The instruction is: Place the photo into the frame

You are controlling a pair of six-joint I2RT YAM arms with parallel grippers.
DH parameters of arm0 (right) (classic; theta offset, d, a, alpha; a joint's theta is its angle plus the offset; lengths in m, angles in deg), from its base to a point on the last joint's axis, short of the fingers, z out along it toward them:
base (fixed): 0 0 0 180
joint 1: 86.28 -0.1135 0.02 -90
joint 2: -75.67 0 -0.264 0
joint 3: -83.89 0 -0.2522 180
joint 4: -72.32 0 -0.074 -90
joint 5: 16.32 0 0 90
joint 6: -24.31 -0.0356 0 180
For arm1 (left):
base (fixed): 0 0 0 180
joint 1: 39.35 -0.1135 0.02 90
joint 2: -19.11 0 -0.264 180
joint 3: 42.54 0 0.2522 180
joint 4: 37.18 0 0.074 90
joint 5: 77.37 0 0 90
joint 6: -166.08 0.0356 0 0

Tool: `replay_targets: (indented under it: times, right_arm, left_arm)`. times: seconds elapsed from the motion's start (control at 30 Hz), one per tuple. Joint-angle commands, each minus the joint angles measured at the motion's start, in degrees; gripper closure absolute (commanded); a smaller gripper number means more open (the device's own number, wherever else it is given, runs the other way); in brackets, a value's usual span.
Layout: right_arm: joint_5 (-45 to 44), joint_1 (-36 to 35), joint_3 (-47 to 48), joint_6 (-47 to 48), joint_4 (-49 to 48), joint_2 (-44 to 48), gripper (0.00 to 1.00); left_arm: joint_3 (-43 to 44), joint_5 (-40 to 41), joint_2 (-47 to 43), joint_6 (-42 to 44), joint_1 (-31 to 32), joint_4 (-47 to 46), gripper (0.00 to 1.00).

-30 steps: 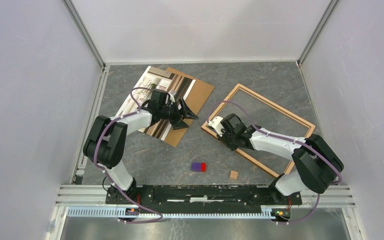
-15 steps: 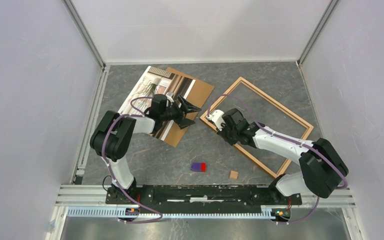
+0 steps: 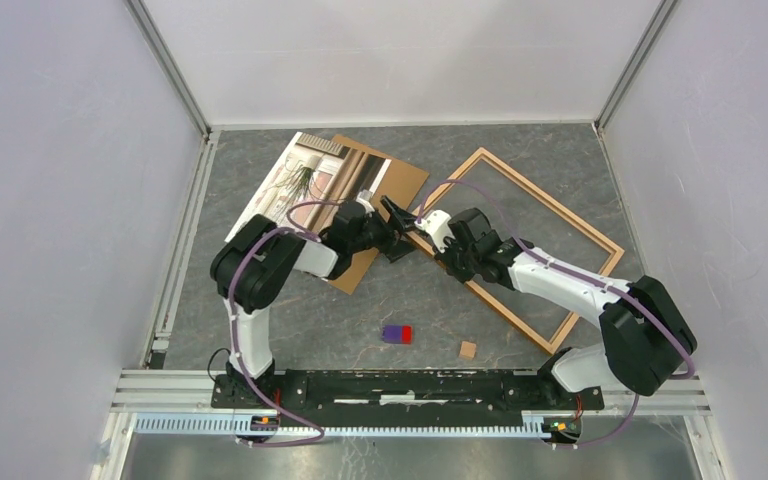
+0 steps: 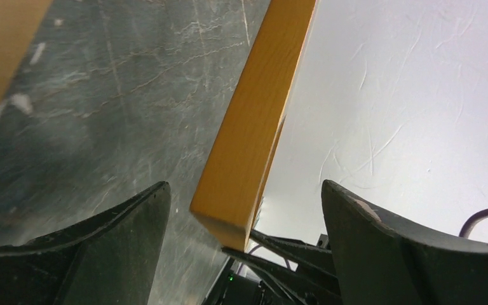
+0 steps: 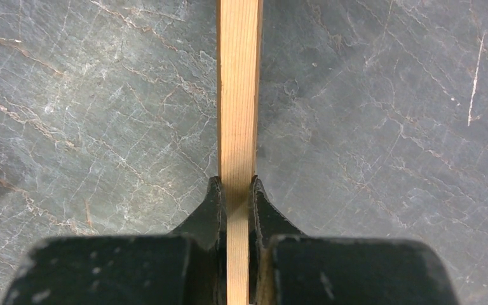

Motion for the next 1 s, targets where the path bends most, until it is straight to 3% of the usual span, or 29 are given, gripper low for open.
replay_targets:
  times: [0.0, 0.2, 0.47, 0.57, 0.67, 0.83, 0.97]
  right_arm:
    - [2.2, 0.3, 2.4, 0.1, -5.4, 1.0, 1.00]
    - [3.3, 0.4, 1.9, -1.8, -7.0, 1.5, 1.00]
    - [4.9, 0.5, 2.1, -5.0, -9.7, 0.3, 0.96]
    - [5.4, 0.5, 2.7, -6.3, -10.2, -0.5, 0.86]
    - [6.0, 0.6, 3.2, -8.1, -10.3, -1.2, 0.68]
    - [7.6, 2.8, 5.1, -13.0, -5.8, 0.1, 0.32]
    - [8.4, 7.3, 5.1, -16.3, -1.5, 6.4, 0.12]
  left_arm:
    - [2.5, 4.0, 6.1, -8.0, 2.4, -16.9, 0.11]
    - [4.1, 5.6, 13.1, -12.2, 4.3, -31.2, 0.27]
    - [2.4, 4.8, 16.5, -16.1, 4.5, -41.9, 0.35]
    - [3.2, 3.7, 18.7, -20.2, 4.0, -45.5, 0.43]
    - [4.0, 2.3, 19.8, -22.8, 3.7, -46.8, 0.50]
    - [4.0, 0.9, 19.3, -23.2, 2.6, -46.8, 0.50]
    - [4.0, -0.1, 19.6, -23.2, 1.8, -46.7, 0.45]
